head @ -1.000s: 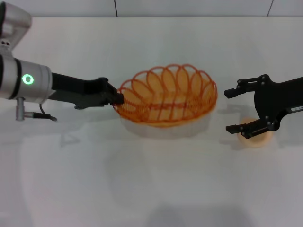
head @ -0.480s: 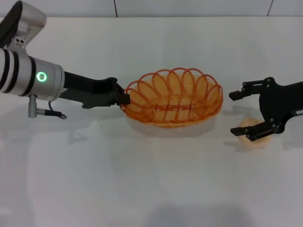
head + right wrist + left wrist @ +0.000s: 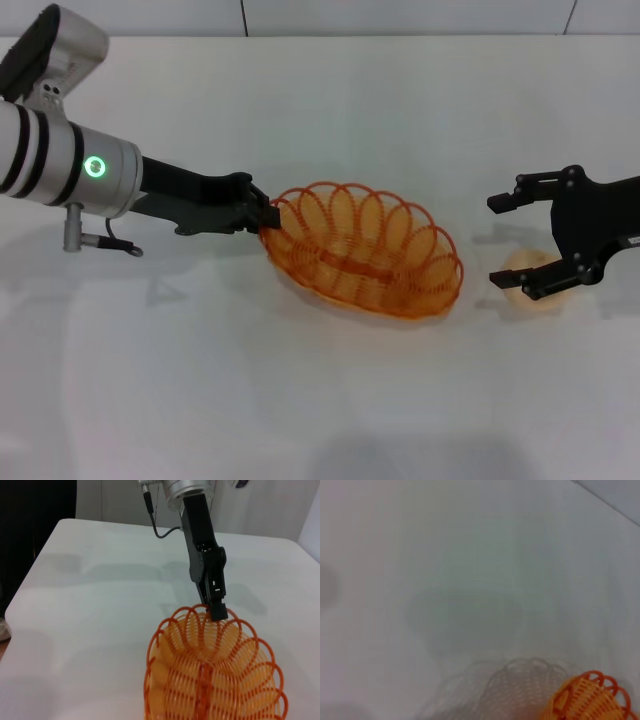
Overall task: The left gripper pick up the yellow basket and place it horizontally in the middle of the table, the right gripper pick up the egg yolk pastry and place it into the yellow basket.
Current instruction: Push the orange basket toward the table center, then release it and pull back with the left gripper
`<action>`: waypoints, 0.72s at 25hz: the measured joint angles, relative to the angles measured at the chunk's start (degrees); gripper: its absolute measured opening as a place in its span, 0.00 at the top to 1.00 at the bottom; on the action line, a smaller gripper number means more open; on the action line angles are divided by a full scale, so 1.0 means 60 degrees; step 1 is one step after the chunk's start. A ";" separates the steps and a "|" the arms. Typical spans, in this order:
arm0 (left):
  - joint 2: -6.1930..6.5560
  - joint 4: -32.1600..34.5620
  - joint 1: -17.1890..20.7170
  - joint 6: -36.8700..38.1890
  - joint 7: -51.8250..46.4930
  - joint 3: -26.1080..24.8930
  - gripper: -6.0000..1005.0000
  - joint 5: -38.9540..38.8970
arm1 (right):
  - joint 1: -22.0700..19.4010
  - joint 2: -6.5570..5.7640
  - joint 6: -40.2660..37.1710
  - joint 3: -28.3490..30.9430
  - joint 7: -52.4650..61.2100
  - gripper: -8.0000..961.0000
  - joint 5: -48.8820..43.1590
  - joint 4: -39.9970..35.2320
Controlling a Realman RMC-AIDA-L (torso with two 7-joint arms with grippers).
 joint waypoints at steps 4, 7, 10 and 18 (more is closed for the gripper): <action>-0.0001 -0.0073 -0.0008 0.0012 0.0018 0.0046 0.83 -0.0018 | -0.0030 0.0004 0.0006 0.0000 0.0003 0.12 0.0076 -0.0002; -0.0004 -0.0102 0.0000 0.0089 0.0054 0.0049 0.78 -0.0042 | -0.0041 0.0005 0.0014 0.0000 0.0018 0.12 0.0091 -0.0014; -0.0002 -0.0139 -0.0001 0.0267 0.0081 0.0055 0.76 -0.0011 | -0.0042 0.0027 0.0014 -0.0001 0.0033 0.12 0.0112 -0.0061; 0.0013 -0.0176 0.0061 0.0603 0.0250 0.0015 0.68 -0.0008 | -0.0104 0.0062 -0.0010 -0.0001 0.0055 0.12 0.0187 -0.0122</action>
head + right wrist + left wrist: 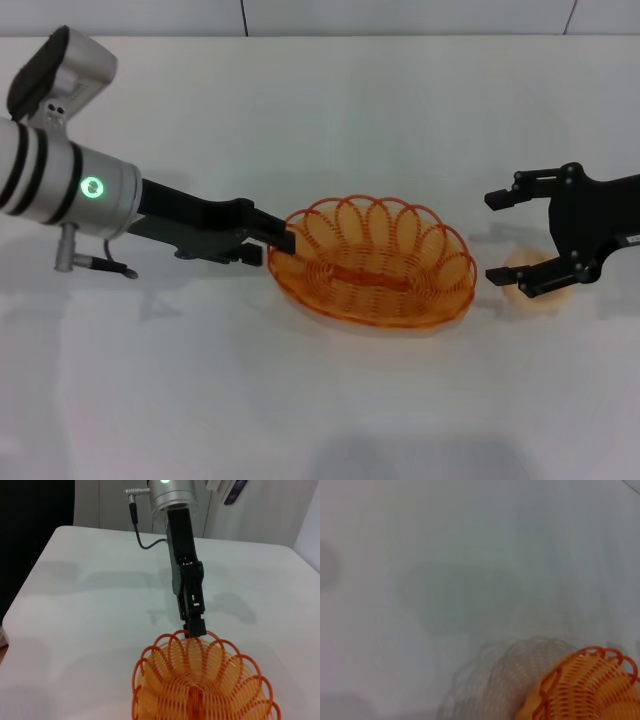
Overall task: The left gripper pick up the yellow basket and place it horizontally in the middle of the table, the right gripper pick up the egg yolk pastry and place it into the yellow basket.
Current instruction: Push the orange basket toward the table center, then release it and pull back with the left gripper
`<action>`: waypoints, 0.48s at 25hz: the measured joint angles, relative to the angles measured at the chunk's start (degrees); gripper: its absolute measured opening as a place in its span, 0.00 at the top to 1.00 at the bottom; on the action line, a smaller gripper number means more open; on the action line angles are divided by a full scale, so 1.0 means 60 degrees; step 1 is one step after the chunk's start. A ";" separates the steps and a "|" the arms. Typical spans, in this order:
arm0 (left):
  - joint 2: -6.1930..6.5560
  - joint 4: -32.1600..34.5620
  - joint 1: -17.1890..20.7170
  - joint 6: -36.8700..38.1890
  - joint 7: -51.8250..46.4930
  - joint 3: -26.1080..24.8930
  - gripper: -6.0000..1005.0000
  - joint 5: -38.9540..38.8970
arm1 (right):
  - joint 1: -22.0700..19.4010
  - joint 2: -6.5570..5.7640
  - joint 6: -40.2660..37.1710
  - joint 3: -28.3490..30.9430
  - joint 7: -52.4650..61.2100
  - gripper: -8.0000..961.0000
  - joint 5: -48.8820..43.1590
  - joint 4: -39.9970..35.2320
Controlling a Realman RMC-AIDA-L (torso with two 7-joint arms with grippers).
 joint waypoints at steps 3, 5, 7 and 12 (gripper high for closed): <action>0.0101 0.0387 0.0173 0.0239 0.0060 -0.0171 0.63 -0.0026 | -0.0068 -0.0016 -0.0069 0.0000 0.0051 0.12 0.0097 -0.0012; 0.0203 0.0982 0.0427 0.0416 0.0090 -0.0325 0.60 -0.0024 | -0.0087 -0.0053 -0.0123 0.0004 0.0143 0.12 0.0141 -0.0013; 0.0350 0.1603 0.0700 0.0635 0.0321 -0.0569 0.55 -0.0157 | -0.0099 -0.0084 -0.0183 0.0042 0.0263 0.12 0.0148 -0.0015; 0.0395 0.2285 0.1345 0.0884 0.2940 -0.2137 0.43 -0.1587 | -0.0208 -0.0210 -0.0728 0.0598 0.0486 0.12 0.0131 -0.0094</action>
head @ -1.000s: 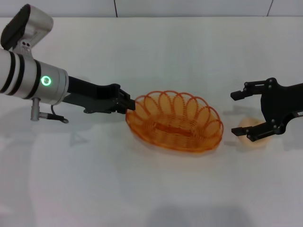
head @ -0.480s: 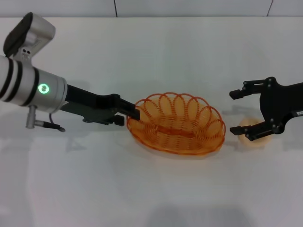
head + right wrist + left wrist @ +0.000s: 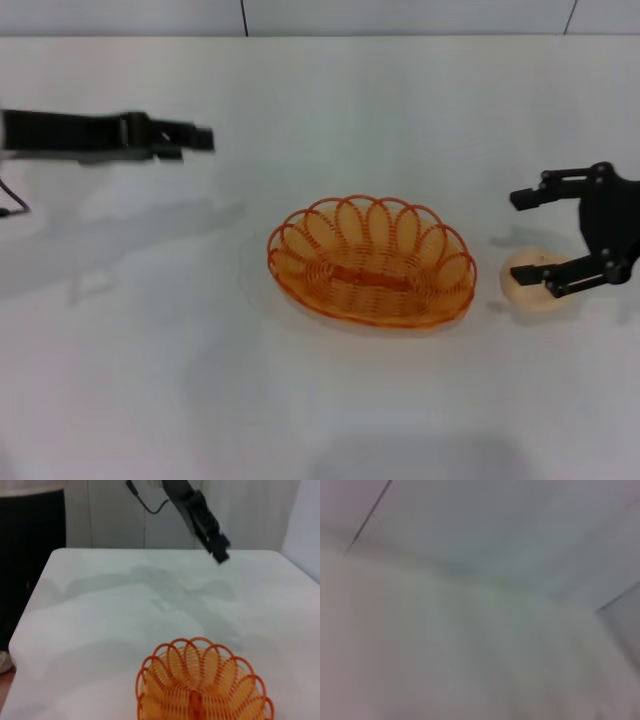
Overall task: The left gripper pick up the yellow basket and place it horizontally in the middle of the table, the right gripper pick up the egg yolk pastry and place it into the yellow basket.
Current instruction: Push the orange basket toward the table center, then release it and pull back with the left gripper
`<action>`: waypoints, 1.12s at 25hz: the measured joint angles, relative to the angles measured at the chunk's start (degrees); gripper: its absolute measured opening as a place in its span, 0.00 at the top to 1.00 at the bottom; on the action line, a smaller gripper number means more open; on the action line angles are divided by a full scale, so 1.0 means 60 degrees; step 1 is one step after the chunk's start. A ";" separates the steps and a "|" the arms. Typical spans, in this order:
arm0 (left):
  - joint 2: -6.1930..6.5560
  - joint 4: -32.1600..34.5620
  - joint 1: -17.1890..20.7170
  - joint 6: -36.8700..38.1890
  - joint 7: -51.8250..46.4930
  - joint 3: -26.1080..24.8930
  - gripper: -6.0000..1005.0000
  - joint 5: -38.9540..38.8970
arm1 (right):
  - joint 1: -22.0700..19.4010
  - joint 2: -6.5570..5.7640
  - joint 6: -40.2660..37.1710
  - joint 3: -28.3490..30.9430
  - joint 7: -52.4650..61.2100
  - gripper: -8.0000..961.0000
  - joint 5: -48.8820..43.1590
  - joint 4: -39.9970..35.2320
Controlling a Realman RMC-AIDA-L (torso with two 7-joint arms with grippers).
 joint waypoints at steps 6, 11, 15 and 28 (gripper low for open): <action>0.0066 -0.0086 0.0803 0.0880 0.5007 -0.0684 0.43 -0.2116 | -0.0009 -0.0253 -0.0260 0.0306 0.0775 0.12 -0.0090 -0.0018; 0.0068 0.0085 0.1243 0.1863 0.7771 -0.0726 0.43 -0.2105 | 0.0050 -0.0362 -0.0538 0.0282 0.1143 0.12 -0.0237 -0.0048; 0.0028 0.0102 0.1522 0.2615 0.9584 -0.0721 0.43 -0.1631 | 0.0077 -0.0368 -0.0711 0.0217 0.1557 0.12 -0.0373 -0.0262; -0.0369 0.1329 0.1646 0.3692 0.9872 -0.0497 0.43 0.0455 | 0.0216 -0.0372 -0.0669 0.0193 0.2252 0.12 -0.0585 -0.0345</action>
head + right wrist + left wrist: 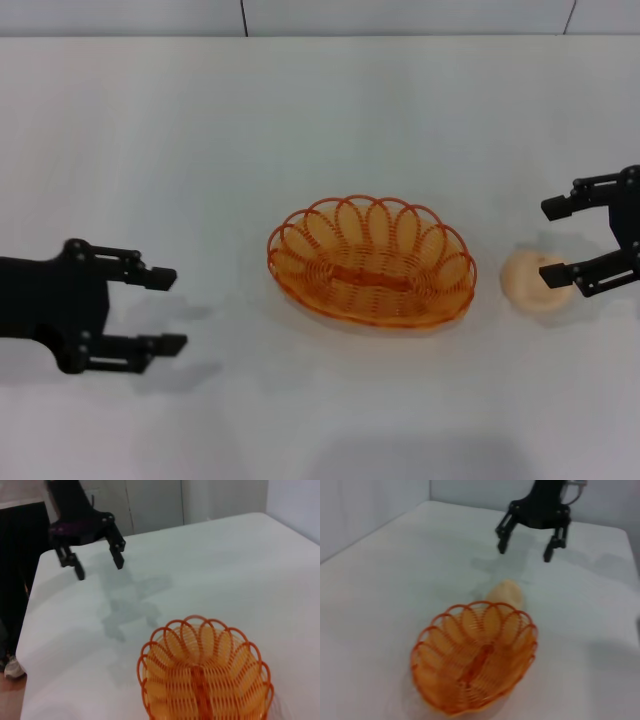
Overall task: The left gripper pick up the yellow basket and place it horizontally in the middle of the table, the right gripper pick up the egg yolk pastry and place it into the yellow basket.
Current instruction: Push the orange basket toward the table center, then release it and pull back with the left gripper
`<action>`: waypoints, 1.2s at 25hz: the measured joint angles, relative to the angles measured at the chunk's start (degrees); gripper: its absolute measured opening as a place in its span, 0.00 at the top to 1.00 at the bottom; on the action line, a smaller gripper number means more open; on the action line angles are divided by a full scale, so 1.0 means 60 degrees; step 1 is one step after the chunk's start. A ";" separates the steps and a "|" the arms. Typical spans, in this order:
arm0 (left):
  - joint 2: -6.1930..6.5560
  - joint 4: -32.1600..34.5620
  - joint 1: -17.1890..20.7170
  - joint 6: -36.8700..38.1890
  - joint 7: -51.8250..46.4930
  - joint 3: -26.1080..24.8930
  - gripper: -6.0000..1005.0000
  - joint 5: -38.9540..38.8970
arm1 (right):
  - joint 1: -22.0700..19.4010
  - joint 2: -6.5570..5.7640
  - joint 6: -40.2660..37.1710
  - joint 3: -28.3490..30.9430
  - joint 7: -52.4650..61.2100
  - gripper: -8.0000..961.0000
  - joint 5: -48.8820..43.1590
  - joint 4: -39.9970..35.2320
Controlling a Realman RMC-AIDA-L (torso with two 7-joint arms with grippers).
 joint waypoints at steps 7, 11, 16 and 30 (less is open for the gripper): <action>-0.0058 0.0101 0.0218 -0.0050 -0.0113 0.0715 0.23 -0.0110 | 0.0257 0.0083 0.0092 -0.0003 0.0453 0.12 -0.0694 0.0026; -0.0058 0.0101 0.0277 -0.0175 -0.0015 0.0796 0.14 -0.0075 | 0.0357 0.0092 0.0249 -0.0015 0.0694 0.12 -0.0972 -0.0017; -0.0060 0.0110 0.0459 -0.0583 0.0065 0.1065 0.12 -0.0105 | 0.0525 0.0029 0.0603 -0.0026 0.1227 0.14 -0.1423 -0.0040; -0.0088 0.0209 0.0479 -0.1452 0.0063 0.1817 0.12 -0.0128 | 0.1648 0.0251 0.1106 -0.0971 0.2717 0.19 -0.3727 0.0442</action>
